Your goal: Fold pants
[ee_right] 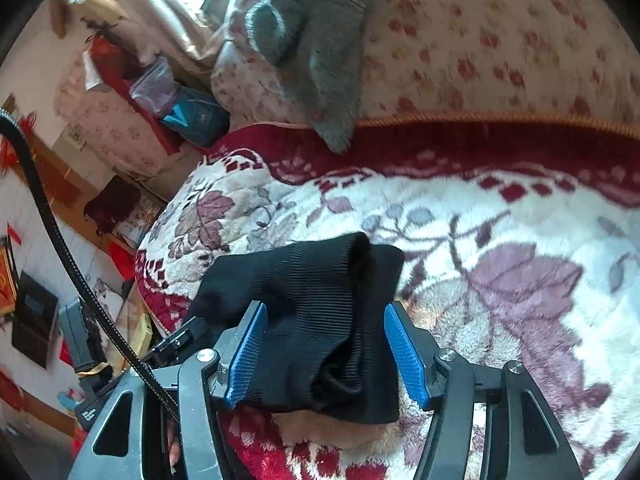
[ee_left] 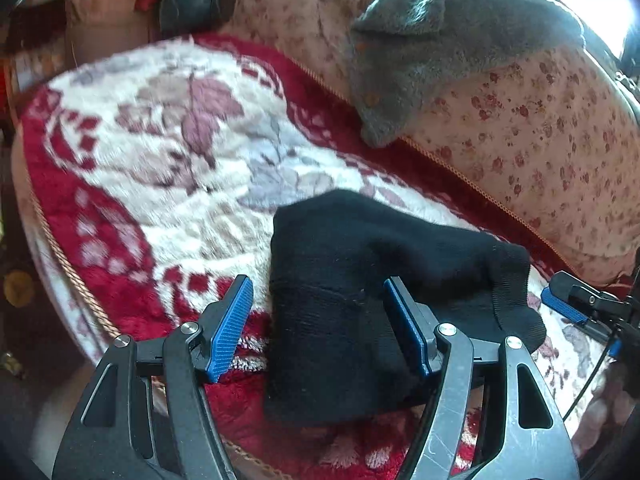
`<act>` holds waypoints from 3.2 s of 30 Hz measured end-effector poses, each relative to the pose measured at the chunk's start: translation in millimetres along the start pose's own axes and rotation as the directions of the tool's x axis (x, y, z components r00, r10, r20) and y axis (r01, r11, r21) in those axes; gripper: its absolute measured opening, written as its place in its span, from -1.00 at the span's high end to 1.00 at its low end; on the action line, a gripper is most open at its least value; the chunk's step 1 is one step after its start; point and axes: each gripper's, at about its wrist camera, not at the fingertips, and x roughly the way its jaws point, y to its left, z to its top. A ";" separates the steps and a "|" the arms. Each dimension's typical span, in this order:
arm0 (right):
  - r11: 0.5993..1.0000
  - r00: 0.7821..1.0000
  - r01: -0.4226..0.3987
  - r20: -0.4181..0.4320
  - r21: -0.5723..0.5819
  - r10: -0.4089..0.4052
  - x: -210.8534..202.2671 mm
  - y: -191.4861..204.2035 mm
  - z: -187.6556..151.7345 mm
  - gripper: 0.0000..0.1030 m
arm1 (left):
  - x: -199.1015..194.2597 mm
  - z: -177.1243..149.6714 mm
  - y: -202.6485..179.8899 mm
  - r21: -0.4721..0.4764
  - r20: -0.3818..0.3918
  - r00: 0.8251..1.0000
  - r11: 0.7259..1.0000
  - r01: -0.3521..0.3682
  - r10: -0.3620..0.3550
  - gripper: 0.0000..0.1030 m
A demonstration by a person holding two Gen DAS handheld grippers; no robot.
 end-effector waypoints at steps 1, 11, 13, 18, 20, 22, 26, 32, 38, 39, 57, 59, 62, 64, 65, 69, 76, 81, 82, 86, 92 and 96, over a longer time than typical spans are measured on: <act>1.000 1.000 0.001 0.004 -0.013 -0.001 -2.1 4.4 -1.0 -0.15 | -4.3 0.1 -2.8 0.010 0.014 1.000 1.000 -0.010 0.010 -0.32; 0.983 0.998 0.041 0.053 -0.181 -0.032 -12.5 50.4 -22.0 -0.15 | -37.0 -13.1 -26.9 0.065 0.107 0.988 0.990 -0.123 0.116 -0.32; 0.981 0.998 0.046 0.057 -0.188 -0.035 -13.6 54.8 -27.0 -0.15 | -41.5 -16.2 -29.1 0.061 0.113 0.986 0.989 -0.132 0.125 -0.32; 0.977 0.997 0.045 0.063 -0.210 -0.033 -18.0 60.8 -37.7 -0.15 | -51.3 -22.6 -34.7 0.063 0.130 0.980 0.986 -0.157 0.148 -0.32; 0.976 0.997 0.046 0.067 -0.212 -0.033 -20.2 62.0 -40.0 -0.15 | -54.0 -25.4 -37.1 0.071 0.134 0.979 0.983 -0.167 0.156 -0.32; 0.973 0.997 0.056 0.071 -0.222 -0.041 -21.7 64.1 -42.3 -0.16 | -55.9 -27.2 -38.4 0.068 0.132 0.979 0.984 -0.166 0.156 -0.32; 0.971 0.996 0.065 0.071 -0.230 -0.050 -23.3 67.2 -44.5 -0.16 | -56.3 -29.0 -38.6 0.072 0.121 0.981 0.984 -0.162 0.153 -0.32; 0.967 0.996 0.074 0.066 -0.245 -0.059 -20.6 71.0 -46.6 -0.30 | -56.1 -29.9 -36.3 0.061 0.119 0.980 0.984 -0.168 0.160 -0.32; 0.967 0.997 0.071 0.052 -0.244 -0.060 -15.5 71.6 -47.7 -0.31 | -56.4 -31.0 -35.6 0.057 0.123 0.978 0.983 -0.174 0.166 -0.32; 0.968 0.997 0.070 0.049 -0.243 -0.060 -14.8 71.4 -47.8 -0.31 | -56.3 -30.8 -35.6 0.058 0.124 0.978 0.983 -0.174 0.166 -0.32; 0.964 0.997 0.076 0.032 -0.256 -0.070 -8.2 73.3 -49.8 -0.31 | -55.6 -30.3 -31.9 0.053 0.126 0.977 0.982 -0.179 0.171 -0.32; 0.964 0.997 0.073 0.034 -0.255 -0.067 -8.5 73.9 -49.4 -0.31 | -55.7 -30.8 -30.5 0.049 0.126 0.977 0.983 -0.179 0.172 -0.32; 0.964 0.997 0.073 0.036 -0.255 -0.066 -8.3 75.4 -49.0 -0.31 | -56.8 -31.8 -29.9 0.045 0.128 0.976 0.982 -0.182 0.175 -0.32; 0.964 0.997 0.074 0.033 -0.256 -0.068 -7.3 75.4 -48.8 -0.31 | -56.7 -31.8 -30.2 0.047 0.126 0.976 0.982 -0.182 0.175 -0.32; 0.964 0.997 0.074 0.031 -0.256 -0.068 -7.1 75.5 -48.7 -0.31 | -56.8 -32.0 -30.6 0.048 0.125 0.976 0.982 -0.183 0.176 -0.32; 0.964 0.997 0.073 0.028 -0.255 -0.068 -6.1 75.6 -49.1 -0.31 | -58.0 -33.1 -32.4 0.047 0.126 0.976 0.982 -0.184 0.177 -0.32; 0.965 0.997 0.072 0.027 -0.254 -0.067 -5.9 75.6 -49.3 -0.31 | -58.1 -32.2 -32.5 0.046 0.127 0.975 0.981 -0.187 0.180 -0.32; 0.964 0.997 0.073 0.026 -0.257 -0.068 -5.2 77.2 -49.9 -0.31 | -58.7 -31.8 -32.4 0.042 0.127 0.975 0.981 -0.189 0.183 -0.32; 0.963 0.997 0.072 0.025 -0.259 -0.068 -4.8 77.7 -50.0 -0.31 | -58.5 -31.8 -32.1 0.043 0.127 0.975 0.981 -0.189 0.182 -0.32; 0.963 0.998 0.069 0.017 -0.262 -0.067 -1.7 79.1 -50.2 -0.32 | -58.5 -32.2 -29.7 0.034 0.124 0.974 0.981 -0.193 0.187 -0.32; 0.961 0.998 0.065 0.009 -0.267 -0.065 2.6 81.1 -49.2 -0.32 | -57.8 -34.0 -29.1 0.025 0.123 0.972 0.979 -0.203 0.198 -0.32; 0.962 0.998 0.065 0.007 -0.264 -0.065 4.0 81.0 -49.1 -0.32 | -57.1 -33.7 -29.0 0.027 0.124 0.972 0.978 -0.205 0.201 -0.32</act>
